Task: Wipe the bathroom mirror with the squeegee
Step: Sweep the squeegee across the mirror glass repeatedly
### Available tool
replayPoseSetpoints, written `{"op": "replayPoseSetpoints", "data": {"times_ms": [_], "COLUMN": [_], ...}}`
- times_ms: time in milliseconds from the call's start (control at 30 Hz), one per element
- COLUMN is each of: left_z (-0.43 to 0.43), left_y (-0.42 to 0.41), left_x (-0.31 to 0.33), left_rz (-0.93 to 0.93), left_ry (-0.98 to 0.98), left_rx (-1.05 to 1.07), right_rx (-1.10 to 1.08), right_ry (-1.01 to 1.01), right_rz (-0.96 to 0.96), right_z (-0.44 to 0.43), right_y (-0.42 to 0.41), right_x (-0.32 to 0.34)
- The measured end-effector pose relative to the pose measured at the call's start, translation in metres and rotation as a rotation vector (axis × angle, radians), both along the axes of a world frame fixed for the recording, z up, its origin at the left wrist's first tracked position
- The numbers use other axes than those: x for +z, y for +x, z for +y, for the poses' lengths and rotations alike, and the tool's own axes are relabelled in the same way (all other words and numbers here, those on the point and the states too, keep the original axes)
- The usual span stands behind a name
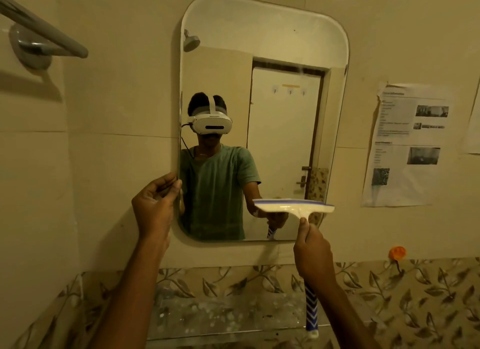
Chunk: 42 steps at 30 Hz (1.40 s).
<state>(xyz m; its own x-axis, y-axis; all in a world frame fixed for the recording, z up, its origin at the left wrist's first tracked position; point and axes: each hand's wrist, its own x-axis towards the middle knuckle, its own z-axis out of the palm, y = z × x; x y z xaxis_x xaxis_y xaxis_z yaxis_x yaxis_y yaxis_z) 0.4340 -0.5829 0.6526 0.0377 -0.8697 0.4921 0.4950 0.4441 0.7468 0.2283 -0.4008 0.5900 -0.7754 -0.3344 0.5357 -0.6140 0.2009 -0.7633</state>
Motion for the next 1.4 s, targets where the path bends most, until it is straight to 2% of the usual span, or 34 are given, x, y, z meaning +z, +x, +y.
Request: {"op": "replayPoseSetpoints", "data": {"times_ms": [300, 433, 600, 733, 833, 1067, 1267, 1400], "left_z": [0.011, 0.003, -0.008, -0.014, -0.014, -0.012, -0.005, 0.002], "left_y": [0.001, 0.002, 0.007, 0.009, 0.007, 0.001, -0.002, -0.004], "left_x": [-0.038, -0.043, -0.046, -0.046, -0.047, -0.047, -0.046, -0.051], "left_rz": [-0.287, -0.355, -0.351, -0.378, -0.388, -0.374, -0.378, -0.368], "left_ry": [-0.034, -0.021, 0.043, 0.066, 0.078, 0.073, 0.072, 0.048], "left_rx": [0.172, 0.143, 0.013, -0.003, 0.016, 0.089, 0.153, 0.165], "right_rx": [-0.033, 0.027, 0.287, 0.355, 0.333, 0.318, 0.046, -0.006], "right_ry": [0.104, 0.135, 0.405, 0.542, 0.598, 0.683, 0.803, 0.835], "right_rz": [0.005, 0.308, 0.808, 1.014, 1.023, 0.861, 0.839, 0.848], "right_z": [0.008, 0.014, -0.007, -0.036, -0.049, -0.026, 0.040, 0.049], "right_y": [0.020, 0.038, 0.054, 0.062, 0.058, -0.002, -0.085, -0.089], "right_x": [-0.041, -0.039, -0.015, -0.002, -0.002, -0.019, -0.040, -0.051]}}
